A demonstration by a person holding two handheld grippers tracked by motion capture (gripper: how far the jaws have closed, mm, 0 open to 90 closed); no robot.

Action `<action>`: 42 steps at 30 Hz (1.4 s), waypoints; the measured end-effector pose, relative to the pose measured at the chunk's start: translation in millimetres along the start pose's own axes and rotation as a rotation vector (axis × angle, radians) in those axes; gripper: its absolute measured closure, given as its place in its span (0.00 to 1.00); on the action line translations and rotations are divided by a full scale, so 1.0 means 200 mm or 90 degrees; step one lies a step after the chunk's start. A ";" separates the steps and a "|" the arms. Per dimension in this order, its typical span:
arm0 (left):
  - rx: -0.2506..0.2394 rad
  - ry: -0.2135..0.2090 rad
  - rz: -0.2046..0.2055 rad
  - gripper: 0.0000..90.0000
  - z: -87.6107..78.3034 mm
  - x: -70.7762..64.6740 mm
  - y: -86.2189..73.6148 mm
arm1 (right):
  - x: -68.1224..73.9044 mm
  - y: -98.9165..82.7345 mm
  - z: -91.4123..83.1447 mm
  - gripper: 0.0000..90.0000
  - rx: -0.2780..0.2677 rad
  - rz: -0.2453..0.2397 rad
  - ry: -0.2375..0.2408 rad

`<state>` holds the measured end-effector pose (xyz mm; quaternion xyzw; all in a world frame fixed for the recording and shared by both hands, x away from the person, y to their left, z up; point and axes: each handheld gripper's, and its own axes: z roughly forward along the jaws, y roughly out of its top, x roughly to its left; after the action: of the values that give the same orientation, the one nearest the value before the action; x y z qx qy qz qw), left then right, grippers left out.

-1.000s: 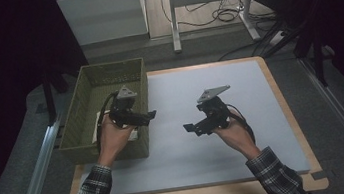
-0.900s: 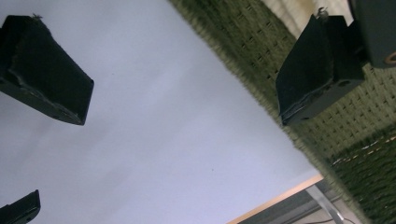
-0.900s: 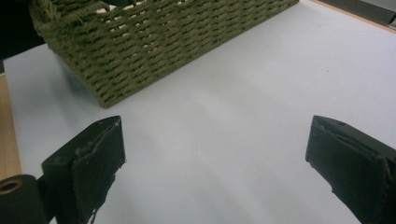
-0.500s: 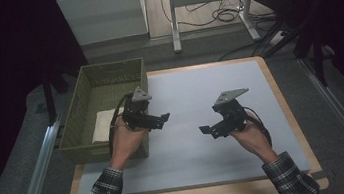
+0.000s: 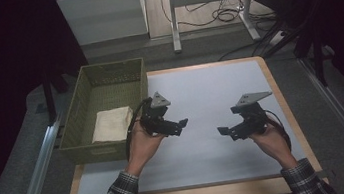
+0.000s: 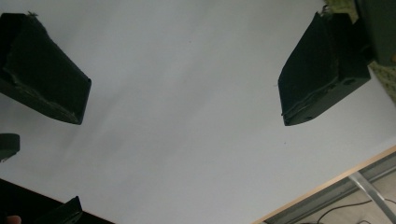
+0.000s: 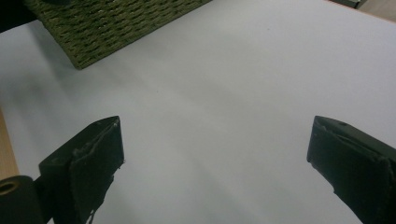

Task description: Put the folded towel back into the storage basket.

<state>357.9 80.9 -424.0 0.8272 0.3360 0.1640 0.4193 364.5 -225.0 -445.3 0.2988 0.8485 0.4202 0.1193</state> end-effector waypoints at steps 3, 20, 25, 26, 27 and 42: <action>0.000 -0.002 0.004 0.03 0.01 -0.03 -0.01 | -0.03 -0.04 -0.05 0.04 -0.006 0.008 -0.008; 0.004 -0.015 0.014 0.03 0.06 -0.20 -0.22 | -0.04 -0.25 -0.19 0.04 -0.006 0.026 -0.028; 0.003 -0.012 0.005 0.03 0.06 -0.21 -0.30 | -0.01 -0.30 -0.16 0.04 0.004 0.023 -0.027; 0.003 -0.014 0.002 0.03 0.06 -0.21 -0.33 | -0.01 -0.31 -0.16 0.04 0.007 0.020 -0.029; 0.003 -0.014 0.001 0.03 0.05 -0.22 -0.34 | 0.00 -0.33 -0.15 0.04 0.010 0.018 -0.029; 0.049 0.009 -0.006 0.04 0.11 -0.22 -0.61 | 0.04 -0.50 0.00 0.04 0.043 0.012 -0.028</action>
<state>287.1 89.5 -534.3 0.8402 0.3488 0.1550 0.3852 316.5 -266.8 -522.3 0.3200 0.8564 0.3858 0.1241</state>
